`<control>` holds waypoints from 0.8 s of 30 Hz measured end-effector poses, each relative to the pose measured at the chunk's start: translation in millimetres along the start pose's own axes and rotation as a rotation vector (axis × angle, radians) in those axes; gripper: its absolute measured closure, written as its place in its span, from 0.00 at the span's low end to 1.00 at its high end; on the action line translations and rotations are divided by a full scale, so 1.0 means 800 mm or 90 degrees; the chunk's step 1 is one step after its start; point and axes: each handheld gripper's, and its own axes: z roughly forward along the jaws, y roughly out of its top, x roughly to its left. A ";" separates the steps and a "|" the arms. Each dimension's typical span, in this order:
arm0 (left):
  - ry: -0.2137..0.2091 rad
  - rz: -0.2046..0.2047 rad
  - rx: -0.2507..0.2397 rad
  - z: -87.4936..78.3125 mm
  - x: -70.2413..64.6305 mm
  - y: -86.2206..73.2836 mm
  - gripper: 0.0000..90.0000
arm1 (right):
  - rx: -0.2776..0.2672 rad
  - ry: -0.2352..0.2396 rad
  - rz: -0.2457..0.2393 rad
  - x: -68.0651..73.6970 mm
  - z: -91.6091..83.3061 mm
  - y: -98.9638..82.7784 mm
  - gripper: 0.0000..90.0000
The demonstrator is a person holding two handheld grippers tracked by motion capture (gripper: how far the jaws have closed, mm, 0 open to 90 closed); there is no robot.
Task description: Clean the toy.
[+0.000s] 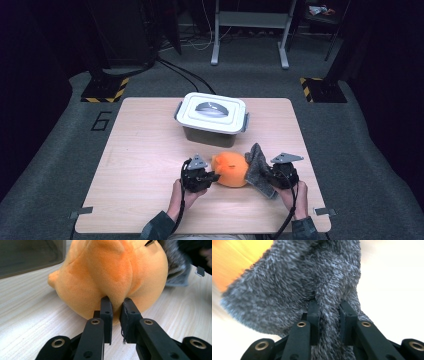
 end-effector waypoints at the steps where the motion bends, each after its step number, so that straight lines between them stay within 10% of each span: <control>1: 0.000 0.001 0.000 0.000 0.000 0.000 0.90 | -0.008 0.008 -0.003 0.003 -0.007 0.004 0.82; 6: -0.001 -0.001 0.001 0.000 -0.001 0.000 0.90 | -0.060 0.033 -0.034 0.028 -0.027 0.027 0.82; 14: -0.006 0.008 -0.001 0.000 0.002 0.000 0.83 | -0.008 0.033 -0.069 0.042 0.004 0.035 0.83; 24: 0.030 0.047 0.019 0.010 -0.003 -0.011 0.45 | -0.013 0.042 -0.042 0.031 0.007 0.033 0.83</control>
